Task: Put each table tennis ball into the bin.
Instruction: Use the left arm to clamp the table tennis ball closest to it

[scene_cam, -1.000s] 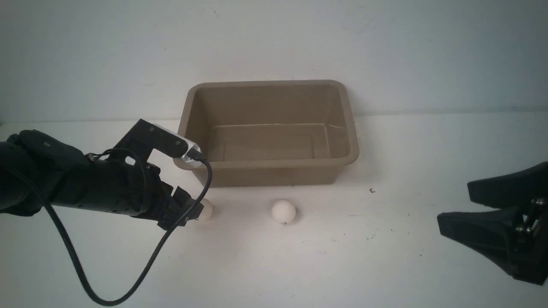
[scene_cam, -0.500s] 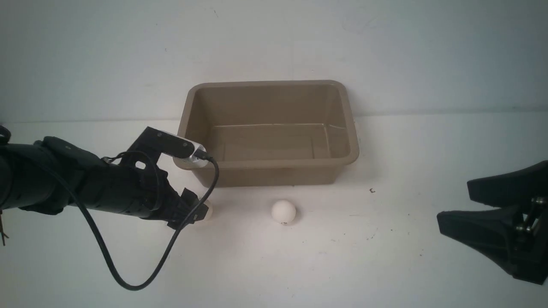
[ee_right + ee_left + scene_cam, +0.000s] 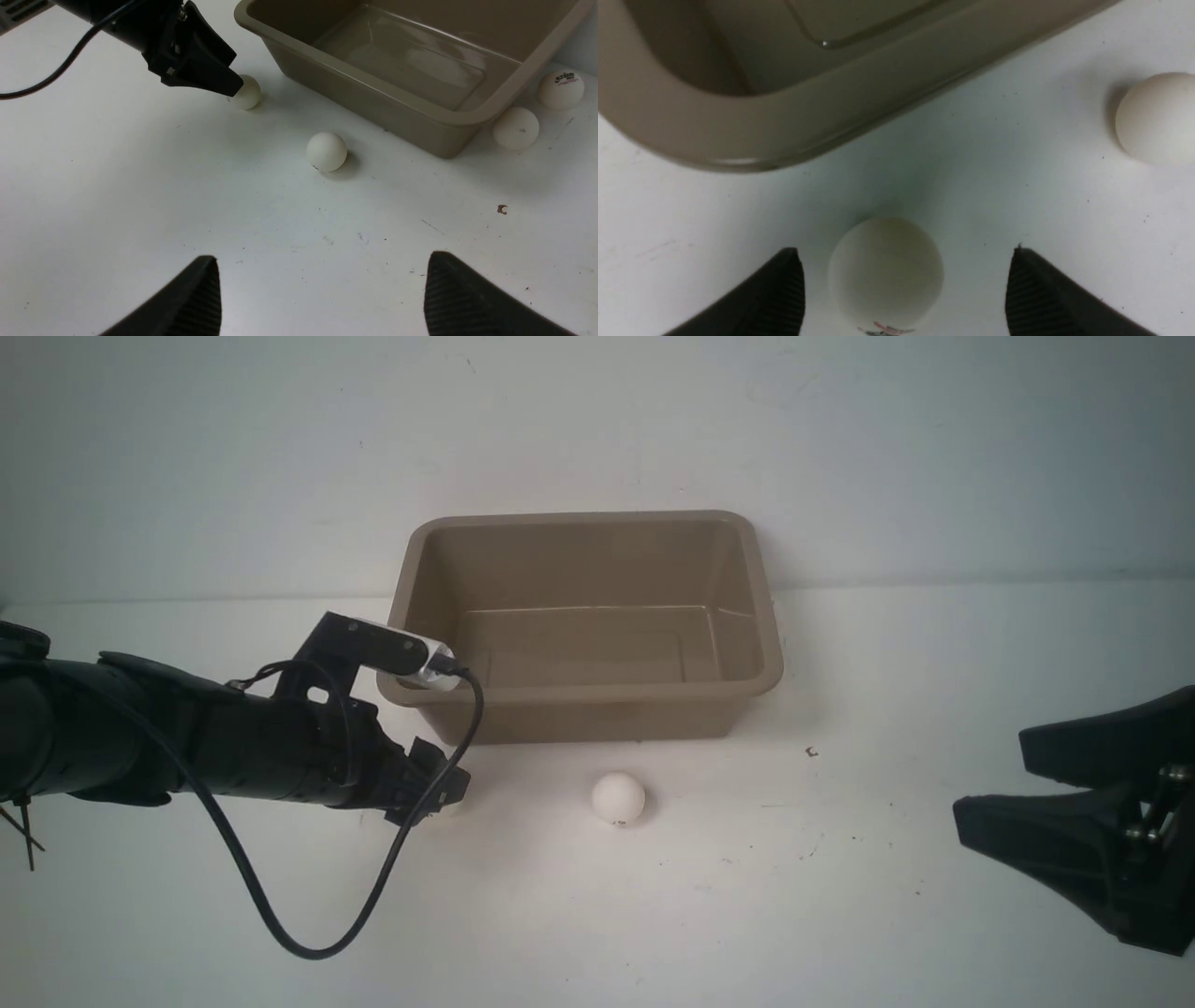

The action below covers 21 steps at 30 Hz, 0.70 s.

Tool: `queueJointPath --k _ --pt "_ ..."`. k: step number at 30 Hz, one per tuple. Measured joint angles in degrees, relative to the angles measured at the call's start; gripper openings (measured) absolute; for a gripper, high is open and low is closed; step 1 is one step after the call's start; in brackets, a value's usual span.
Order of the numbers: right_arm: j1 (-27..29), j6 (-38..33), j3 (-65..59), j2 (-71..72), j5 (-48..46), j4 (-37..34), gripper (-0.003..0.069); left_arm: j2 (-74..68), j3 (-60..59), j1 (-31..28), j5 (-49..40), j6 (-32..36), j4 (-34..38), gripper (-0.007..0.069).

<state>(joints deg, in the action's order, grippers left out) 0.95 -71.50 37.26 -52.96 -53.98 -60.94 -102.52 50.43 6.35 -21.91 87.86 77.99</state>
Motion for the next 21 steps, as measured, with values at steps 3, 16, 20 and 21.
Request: queueJointPath --k 3,16,20,21 --pt "0.0 -0.07 0.0 0.0 0.0 0.0 0.0525 0.0 0.0 0.0 0.0 1.32 1.44 0.052" --pt "0.0 -0.14 0.0 0.0 0.0 0.0 0.0525 -3.51 0.05 0.0 0.11 1.86 3.33 0.052" --pt "0.0 -0.14 0.0 0.0 0.0 0.0 0.0525 -4.21 0.05 0.0 0.17 2.99 4.68 0.052" --pt "0.0 -0.14 0.0 0.0 0.0 0.0 0.0525 -4.7 0.05 0.0 0.17 3.64 5.51 0.0515"
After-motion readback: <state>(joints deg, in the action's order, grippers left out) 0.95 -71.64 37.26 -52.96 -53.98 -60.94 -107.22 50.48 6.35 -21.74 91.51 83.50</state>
